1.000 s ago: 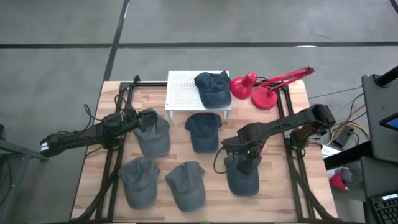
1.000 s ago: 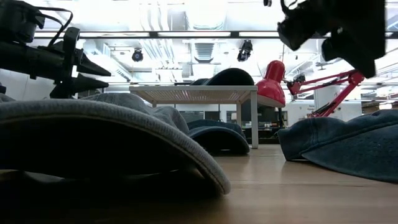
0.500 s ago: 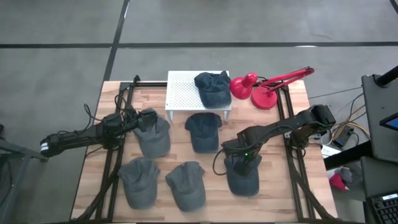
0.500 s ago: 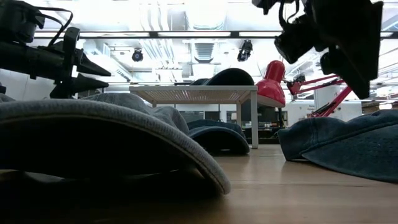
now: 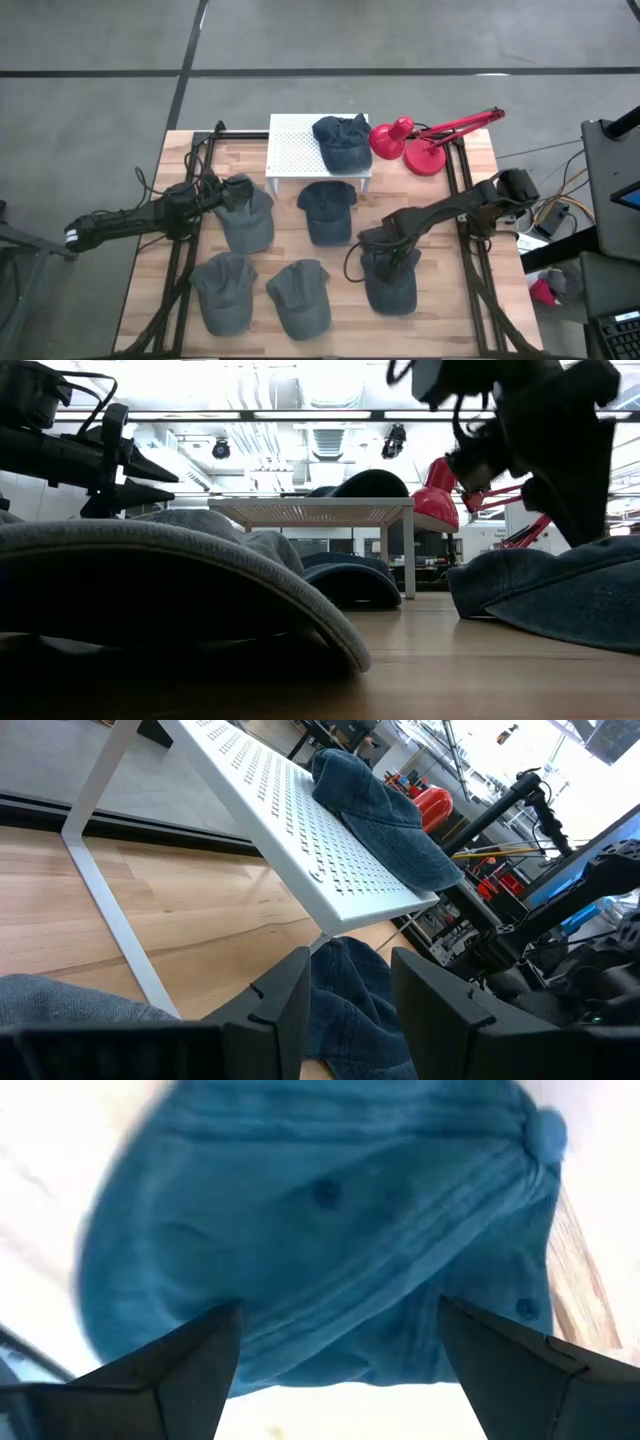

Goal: Pick & Place hat
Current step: Put the bottom dark blue cap on top of the other dark blue cap on the shelf, then put the dark blue cap on top of the other dark blue cap on the shelf

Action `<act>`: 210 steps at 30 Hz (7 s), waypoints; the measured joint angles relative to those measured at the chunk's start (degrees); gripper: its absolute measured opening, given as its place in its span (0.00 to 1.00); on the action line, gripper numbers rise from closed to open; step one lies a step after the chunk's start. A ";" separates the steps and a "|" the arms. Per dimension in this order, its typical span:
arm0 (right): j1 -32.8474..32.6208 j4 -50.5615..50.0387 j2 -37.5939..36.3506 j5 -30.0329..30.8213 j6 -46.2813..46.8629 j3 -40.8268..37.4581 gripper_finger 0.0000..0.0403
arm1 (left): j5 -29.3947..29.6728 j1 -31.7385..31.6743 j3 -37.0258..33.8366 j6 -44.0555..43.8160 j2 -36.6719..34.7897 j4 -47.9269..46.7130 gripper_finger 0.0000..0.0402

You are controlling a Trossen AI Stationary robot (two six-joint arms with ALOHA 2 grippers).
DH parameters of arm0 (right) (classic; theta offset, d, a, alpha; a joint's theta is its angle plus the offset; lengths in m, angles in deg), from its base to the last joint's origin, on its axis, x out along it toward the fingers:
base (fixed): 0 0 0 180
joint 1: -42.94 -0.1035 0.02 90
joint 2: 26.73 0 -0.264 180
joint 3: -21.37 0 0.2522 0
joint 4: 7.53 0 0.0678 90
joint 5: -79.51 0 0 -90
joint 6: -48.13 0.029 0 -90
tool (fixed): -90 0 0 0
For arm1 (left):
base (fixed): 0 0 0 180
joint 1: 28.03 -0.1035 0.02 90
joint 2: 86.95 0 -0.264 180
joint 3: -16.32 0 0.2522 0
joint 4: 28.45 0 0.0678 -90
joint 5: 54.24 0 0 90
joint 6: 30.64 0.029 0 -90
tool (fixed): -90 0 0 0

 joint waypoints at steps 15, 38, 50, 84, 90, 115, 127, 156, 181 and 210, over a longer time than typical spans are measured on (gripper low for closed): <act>0.02 7.96 10.31 -1.46 -1.92 -0.64 0.75 | 0.00 0.01 0.00 -1.20 0.00 0.07 0.35; 0.03 4.49 -4.10 -6.16 -7.24 11.04 0.06 | 0.00 0.00 0.00 -1.57 0.00 0.13 0.35; 4.95 0.86 -16.02 10.13 -9.91 28.93 0.05 | 0.00 0.00 0.00 -1.68 0.00 0.15 0.35; 43.98 -27.56 14.12 7.85 -56.06 72.73 0.05 | 0.00 0.01 0.00 -4.28 0.02 0.11 0.35; 46.03 -27.49 16.36 4.70 -56.66 72.76 0.05 | 0.00 0.00 0.00 -4.28 0.02 0.11 0.35; 46.68 -28.67 20.63 10.38 -57.80 72.74 0.22 | 0.00 0.00 0.00 -4.28 0.02 0.11 0.35; 46.49 -28.58 20.57 10.01 -58.95 72.74 0.39 | 0.00 0.00 0.00 -4.28 0.02 0.11 0.35; 36.42 -28.76 9.56 1.27 -54.08 72.76 0.49 | 0.00 0.01 0.00 -4.26 0.00 0.11 0.35; 11.49 -30.53 20.60 12.08 -23.29 72.21 0.48 | 0.21 0.02 0.00 6.75 0.00 0.02 0.35; 10.63 -27.10 31.82 19.53 -12.55 71.71 0.46 | 2.69 0.00 5.38 30.69 -0.15 -7.93 0.35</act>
